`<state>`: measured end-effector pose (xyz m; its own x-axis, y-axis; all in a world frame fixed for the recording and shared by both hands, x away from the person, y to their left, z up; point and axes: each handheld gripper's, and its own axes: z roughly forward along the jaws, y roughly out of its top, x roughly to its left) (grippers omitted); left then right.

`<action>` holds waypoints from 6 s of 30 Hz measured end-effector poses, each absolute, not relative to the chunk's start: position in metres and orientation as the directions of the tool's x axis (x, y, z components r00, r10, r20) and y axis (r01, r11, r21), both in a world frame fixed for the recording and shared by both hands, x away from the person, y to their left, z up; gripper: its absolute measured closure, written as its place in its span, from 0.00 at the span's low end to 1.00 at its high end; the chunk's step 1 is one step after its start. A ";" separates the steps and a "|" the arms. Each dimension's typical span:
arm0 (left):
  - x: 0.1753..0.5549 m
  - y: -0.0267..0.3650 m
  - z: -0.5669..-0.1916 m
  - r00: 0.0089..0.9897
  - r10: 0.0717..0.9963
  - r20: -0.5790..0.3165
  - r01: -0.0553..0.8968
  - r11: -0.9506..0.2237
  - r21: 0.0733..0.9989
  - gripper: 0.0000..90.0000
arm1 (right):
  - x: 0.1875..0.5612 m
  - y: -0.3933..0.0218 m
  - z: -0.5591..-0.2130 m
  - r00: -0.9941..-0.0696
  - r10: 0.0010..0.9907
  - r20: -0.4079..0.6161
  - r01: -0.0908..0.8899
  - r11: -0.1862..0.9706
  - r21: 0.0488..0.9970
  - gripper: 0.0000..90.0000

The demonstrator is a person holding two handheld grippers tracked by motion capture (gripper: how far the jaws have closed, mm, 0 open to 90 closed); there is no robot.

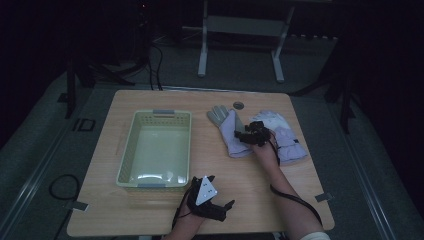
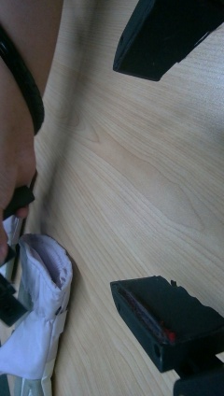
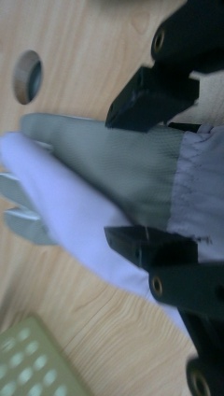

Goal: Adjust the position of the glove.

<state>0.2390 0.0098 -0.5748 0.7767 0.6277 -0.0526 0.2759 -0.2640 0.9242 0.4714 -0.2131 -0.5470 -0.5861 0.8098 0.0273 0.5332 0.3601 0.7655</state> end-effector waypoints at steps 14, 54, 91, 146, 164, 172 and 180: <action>0.239 0.009 -0.575 0.775 0.630 -0.052 0.278 -0.267 0.923 0.00 | 0.470 -0.200 -0.552 -0.568 0.822 -0.035 0.557 0.416 0.719 0.94; 0.238 0.010 -0.575 0.760 0.649 -0.039 0.270 -0.260 0.927 0.00 | 0.330 -0.219 -0.512 -0.389 0.904 0.177 0.567 0.084 0.819 0.97; 0.239 0.010 -0.575 0.758 0.650 -0.048 0.280 -0.259 0.924 0.00 | 0.359 -0.274 -0.496 -0.507 0.860 0.059 0.489 0.230 0.842 0.58; 0.240 0.011 -0.575 0.758 0.649 -0.064 0.289 -0.247 0.925 0.00 | 0.474 -0.371 -0.543 -0.443 0.885 0.144 0.681 0.228 0.696 0.76; 0.240 0.011 -0.575 0.756 0.651 -0.063 0.290 -0.248 0.924 0.00 | 0.428 -0.380 -0.479 -0.413 0.887 0.209 0.648 0.124 0.752 0.89; 0.240 0.010 -0.575 0.755 0.653 -0.061 0.290 -0.249 0.924 0.00 | 0.387 -0.385 -0.452 -0.390 0.903 0.182 0.625 0.115 0.772 0.89; 0.240 0.010 -0.575 0.756 0.652 -0.058 0.289 -0.253 0.923 0.00 | 0.350 -0.391 -0.456 -0.330 0.923 0.198 0.641 0.066 0.765 0.89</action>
